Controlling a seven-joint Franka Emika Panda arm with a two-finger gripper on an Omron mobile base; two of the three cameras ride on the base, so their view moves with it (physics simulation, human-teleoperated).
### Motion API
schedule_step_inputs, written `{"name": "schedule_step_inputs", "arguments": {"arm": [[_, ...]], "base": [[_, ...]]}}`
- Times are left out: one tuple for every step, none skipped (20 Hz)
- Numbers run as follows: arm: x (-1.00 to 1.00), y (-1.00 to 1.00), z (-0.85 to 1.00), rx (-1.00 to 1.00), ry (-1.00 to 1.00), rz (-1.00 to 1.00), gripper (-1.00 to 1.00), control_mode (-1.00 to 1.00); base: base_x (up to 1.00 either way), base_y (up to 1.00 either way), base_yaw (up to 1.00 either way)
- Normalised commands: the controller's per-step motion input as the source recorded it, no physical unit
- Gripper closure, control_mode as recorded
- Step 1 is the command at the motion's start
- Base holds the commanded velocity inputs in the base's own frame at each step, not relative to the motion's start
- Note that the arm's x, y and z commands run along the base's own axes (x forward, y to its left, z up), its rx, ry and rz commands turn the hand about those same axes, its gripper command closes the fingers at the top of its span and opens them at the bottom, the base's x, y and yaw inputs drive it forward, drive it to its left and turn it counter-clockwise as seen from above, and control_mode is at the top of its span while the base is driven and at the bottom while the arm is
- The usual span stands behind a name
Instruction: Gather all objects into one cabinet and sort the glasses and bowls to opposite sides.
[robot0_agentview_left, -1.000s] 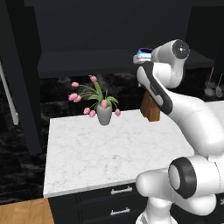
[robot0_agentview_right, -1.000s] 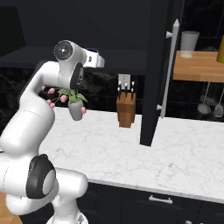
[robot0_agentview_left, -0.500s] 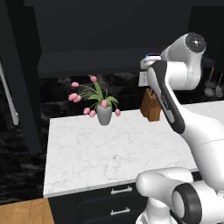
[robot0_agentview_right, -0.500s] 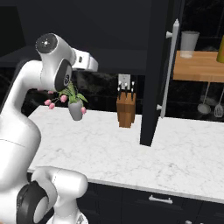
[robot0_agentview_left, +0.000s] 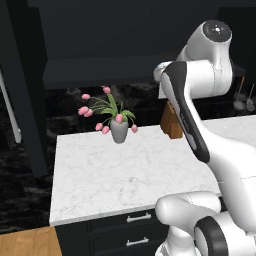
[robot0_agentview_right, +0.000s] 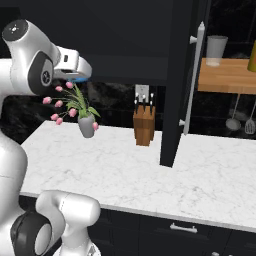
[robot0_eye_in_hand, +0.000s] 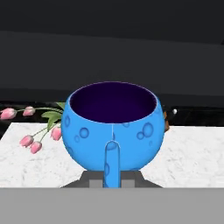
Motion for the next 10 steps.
{"name": "schedule_step_inputs", "arguments": {"arm": [[-0.59,0.04,0.0,-0.03,0.05,0.0,1.0,-1.0],[-0.57,0.0,-0.07,0.0,0.06,0.01,1.0,-1.0],[-0.51,0.0,-0.14,0.0,0.06,0.0,1.0,-1.0],[-0.45,0.0,-0.19,0.0,0.05,0.0,1.0,-1.0],[-0.47,0.0,-0.19,0.0,0.04,0.0,1.0,-1.0],[-0.48,0.0,-0.22,0.0,0.04,0.0,1.0,-1.0],[-0.47,0.0,-0.21,0.0,0.03,0.0,1.0,-1.0],[-0.45,0.0,-0.16,0.0,0.07,0.0,1.0,-1.0],[-0.41,0.0,-0.14,0.0,0.08,0.0,1.0,-1.0],[-0.53,0.0,-0.16,0.0,0.05,0.0,1.0,-1.0]], "base": [[0.0,0.0,0.0],[0.0,0.0,0.0],[0.0,0.0,0.0],[0.0,0.0,0.0],[0.0,0.0,0.0],[0.0,0.0,0.0],[0.0,0.0,0.0],[0.0,0.0,0.0],[0.0,0.0,0.0],[0.0,0.0,0.0]]}}
